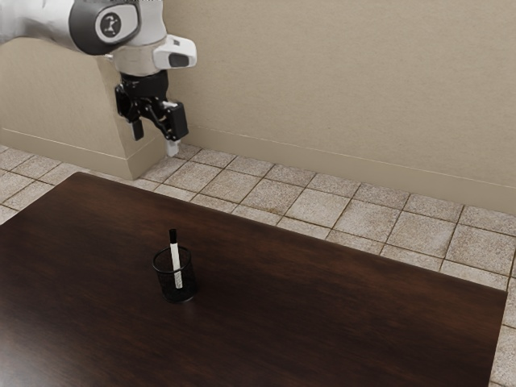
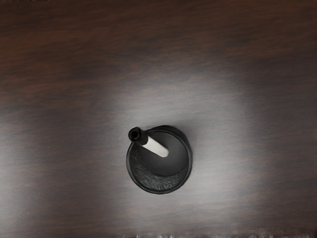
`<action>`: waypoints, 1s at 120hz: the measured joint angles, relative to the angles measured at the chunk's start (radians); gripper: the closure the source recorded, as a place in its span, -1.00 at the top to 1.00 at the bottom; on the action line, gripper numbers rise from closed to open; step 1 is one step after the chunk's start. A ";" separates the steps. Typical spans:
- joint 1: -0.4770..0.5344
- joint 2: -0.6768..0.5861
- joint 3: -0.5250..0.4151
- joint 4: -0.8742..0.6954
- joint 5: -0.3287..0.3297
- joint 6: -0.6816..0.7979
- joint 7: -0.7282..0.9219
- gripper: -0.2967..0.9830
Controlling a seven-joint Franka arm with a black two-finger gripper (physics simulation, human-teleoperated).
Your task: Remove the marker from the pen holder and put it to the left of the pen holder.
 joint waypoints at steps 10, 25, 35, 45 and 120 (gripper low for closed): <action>-0.012 0.000 -0.003 -0.001 0.001 -0.005 -0.001 0.51; 0.018 0.108 -0.013 -0.005 -0.016 0.026 -0.006 0.51; 0.122 0.244 -0.012 -0.004 -0.076 0.091 -0.009 0.51; 0.174 0.322 -0.013 -0.006 -0.096 0.150 -0.011 0.51; 0.215 0.384 -0.029 -0.124 -0.225 0.368 -0.101 0.51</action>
